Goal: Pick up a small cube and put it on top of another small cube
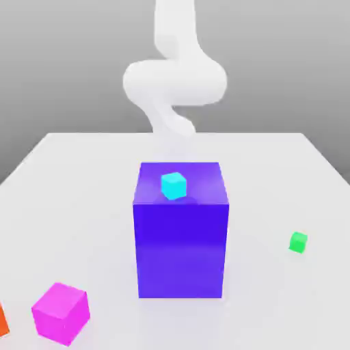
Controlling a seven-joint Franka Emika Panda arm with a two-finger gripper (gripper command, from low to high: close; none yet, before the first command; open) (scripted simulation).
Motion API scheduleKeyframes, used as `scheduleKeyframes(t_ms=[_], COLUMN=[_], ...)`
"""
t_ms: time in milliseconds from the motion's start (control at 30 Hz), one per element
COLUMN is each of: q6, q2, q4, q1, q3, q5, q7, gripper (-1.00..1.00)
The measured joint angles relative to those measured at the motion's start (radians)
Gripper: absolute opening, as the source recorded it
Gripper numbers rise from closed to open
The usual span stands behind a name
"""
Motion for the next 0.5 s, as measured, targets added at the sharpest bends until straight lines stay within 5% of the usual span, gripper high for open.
scheduleKeyframes(t_ms=[500], q6=[0.174], q2=[0.555], q4=[-0.069], q1=[0.011], q3=[-0.209], q5=[0.186], q7=[-0.163], gripper=[0.00])
